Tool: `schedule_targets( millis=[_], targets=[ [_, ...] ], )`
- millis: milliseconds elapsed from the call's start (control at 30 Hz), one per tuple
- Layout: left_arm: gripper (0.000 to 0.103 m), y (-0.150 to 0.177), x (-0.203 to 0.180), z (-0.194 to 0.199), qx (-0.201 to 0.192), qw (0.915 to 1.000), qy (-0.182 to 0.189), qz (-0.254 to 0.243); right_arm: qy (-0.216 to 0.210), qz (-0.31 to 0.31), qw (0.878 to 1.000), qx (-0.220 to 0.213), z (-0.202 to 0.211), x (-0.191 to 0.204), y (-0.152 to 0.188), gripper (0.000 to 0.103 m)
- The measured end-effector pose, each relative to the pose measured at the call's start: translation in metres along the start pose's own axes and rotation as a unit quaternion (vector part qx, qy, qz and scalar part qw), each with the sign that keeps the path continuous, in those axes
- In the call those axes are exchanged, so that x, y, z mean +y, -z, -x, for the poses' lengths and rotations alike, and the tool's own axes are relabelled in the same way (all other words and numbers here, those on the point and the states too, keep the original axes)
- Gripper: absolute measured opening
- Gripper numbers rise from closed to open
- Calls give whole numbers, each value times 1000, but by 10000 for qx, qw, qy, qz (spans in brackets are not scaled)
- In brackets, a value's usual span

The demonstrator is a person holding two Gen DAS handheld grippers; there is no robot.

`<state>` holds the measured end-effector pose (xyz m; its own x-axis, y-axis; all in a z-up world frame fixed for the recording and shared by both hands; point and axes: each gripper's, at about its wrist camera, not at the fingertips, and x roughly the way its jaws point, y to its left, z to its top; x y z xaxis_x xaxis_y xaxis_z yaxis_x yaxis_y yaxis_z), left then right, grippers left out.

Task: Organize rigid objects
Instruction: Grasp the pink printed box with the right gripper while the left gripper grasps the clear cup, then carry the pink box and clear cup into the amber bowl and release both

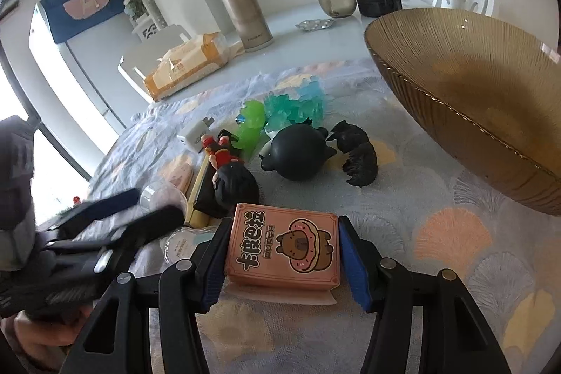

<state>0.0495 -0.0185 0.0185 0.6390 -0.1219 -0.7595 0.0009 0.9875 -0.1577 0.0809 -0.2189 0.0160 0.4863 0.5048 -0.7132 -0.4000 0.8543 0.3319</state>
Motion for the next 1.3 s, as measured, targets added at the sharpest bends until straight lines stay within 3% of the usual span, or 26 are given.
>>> schedule_targets(
  millis=[233,533,700,1033,1300],
  targets=[
    [36,5,-1,17,-383,9992,-98,-32,-106,16,9999,-75,4,1,-1,57],
    [36,-21,-8,41,-724,9972,-43,-188,-765,-23,9948,-666,47,15,-24,57],
    [36,-48,-28,46,-953,9948,-21,-370,-586,-41,9928,-1039,67,9,-52,57],
    [36,-85,-99,16,-992,9894,735,-760,-449,-1178,9813,-1456,74,-82,-66,57],
    [36,-98,-156,-20,-867,9819,1001,-1354,-250,-1761,9721,-1527,82,-126,-62,57]
  ],
)
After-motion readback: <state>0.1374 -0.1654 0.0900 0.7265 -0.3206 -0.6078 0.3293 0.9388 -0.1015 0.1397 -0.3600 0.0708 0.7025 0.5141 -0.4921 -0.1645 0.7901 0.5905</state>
